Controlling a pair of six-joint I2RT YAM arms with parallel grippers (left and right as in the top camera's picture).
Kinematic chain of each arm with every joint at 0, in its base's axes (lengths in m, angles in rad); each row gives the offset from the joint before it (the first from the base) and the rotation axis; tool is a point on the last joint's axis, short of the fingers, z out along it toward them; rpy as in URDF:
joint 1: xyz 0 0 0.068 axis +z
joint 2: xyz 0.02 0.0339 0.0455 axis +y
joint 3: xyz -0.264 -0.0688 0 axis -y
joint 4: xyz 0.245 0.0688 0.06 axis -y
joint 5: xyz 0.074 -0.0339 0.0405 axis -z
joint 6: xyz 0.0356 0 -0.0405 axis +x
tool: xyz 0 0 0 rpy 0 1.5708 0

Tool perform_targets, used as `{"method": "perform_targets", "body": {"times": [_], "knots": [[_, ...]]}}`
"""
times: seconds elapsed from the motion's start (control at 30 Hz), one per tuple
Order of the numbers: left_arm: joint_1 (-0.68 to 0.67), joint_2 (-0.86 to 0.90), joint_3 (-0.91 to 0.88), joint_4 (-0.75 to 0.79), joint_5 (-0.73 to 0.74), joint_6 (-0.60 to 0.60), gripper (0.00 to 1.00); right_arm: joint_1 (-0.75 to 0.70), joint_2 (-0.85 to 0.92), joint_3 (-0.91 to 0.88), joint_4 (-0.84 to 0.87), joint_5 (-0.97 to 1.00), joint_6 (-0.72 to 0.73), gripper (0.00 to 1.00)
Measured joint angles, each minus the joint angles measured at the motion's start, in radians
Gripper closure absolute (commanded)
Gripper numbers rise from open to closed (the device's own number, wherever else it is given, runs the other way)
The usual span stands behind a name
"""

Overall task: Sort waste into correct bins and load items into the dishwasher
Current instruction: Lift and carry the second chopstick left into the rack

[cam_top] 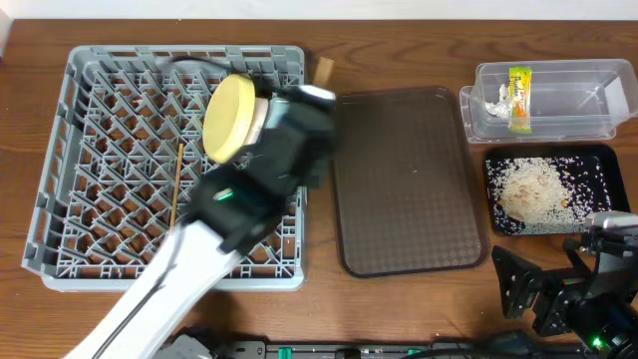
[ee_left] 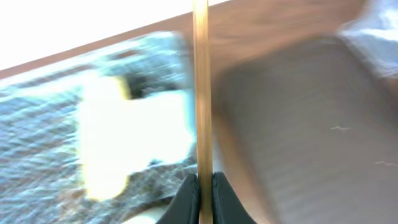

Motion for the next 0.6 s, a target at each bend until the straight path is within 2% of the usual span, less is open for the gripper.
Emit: {"method": "perform_targets", "body": {"times": [0.13, 0.27, 0.47, 0.6], "knots": [[0.142, -0.087, 0.000, -0.080, -0.092, 0.082, 0.94, 0.000, 0.000, 0.000, 0.000, 0.000, 0.000, 0.01], [0.305, -0.092, 0.000, -0.127, -0.126, 0.137, 0.94, 0.000, 0.000, 0.000, -0.001, 0.000, -0.003, 0.01], [0.518, -0.004, 0.000, -0.175, -0.093, 0.234, 0.94, 0.000, 0.000, 0.000, -0.013, 0.000, -0.008, 0.01], [0.603, 0.088, 0.000, -0.174, -0.016, 0.284, 0.94, 0.000, 0.000, 0.000, -0.018, 0.002, -0.016, 0.01]]}}
